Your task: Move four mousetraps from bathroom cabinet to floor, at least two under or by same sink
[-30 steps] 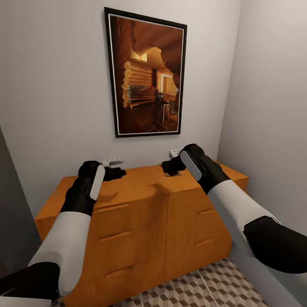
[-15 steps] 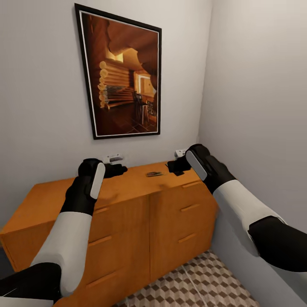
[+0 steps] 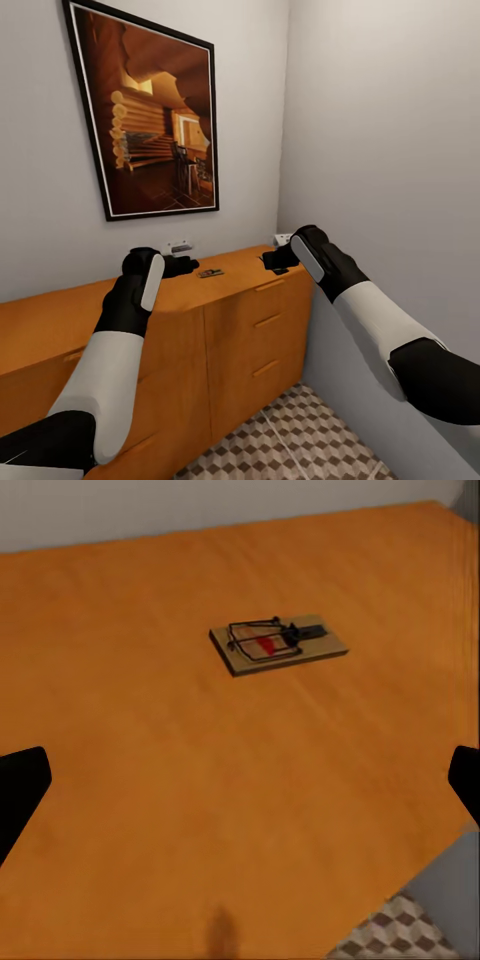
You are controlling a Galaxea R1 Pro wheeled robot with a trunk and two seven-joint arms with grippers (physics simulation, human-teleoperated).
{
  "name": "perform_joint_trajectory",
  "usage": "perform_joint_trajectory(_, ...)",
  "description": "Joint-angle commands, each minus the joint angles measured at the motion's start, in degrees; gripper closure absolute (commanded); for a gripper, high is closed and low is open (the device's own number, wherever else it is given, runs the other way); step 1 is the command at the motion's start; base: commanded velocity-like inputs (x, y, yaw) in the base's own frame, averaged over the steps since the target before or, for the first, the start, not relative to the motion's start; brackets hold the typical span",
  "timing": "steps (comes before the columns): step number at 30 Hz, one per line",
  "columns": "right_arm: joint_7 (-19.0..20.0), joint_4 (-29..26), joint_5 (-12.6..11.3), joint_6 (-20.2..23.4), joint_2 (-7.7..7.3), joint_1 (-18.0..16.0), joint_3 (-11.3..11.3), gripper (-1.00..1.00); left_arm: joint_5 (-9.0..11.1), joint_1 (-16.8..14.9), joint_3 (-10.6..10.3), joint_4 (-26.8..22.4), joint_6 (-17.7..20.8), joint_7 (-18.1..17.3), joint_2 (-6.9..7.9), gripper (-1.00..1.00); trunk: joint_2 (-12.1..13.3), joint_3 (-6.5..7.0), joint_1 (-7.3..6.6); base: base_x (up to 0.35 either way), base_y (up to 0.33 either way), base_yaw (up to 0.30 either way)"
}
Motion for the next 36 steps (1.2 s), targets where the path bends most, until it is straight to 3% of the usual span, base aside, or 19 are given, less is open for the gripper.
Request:
perform_joint_trajectory(1,-0.2,0.0,-0.3,0.1,0.00,-0.1,0.1,1.00,0.6,0.0,0.1,-0.1,0.2,0.5,-0.03,-1.00,0.0,-0.07,0.00,0.009,0.000,-0.267)
perform_joint_trajectory(29,-0.2,0.0,-0.4,0.1,0.15,-0.1,0.1,1.00,0.6,0.0,0.1,-4.4,0.5,0.7,0.73,-1.00,0.0,-0.07,0.00,0.282,0.000,-0.027)
perform_joint_trajectory(36,-0.2,0.0,-0.4,0.1,0.31,-0.1,0.1,1.00,0.8,0.0,0.0,-4.4,0.5,0.7,0.76,-1.00,0.0,-0.07,0.00,0.113,0.000,-0.003)
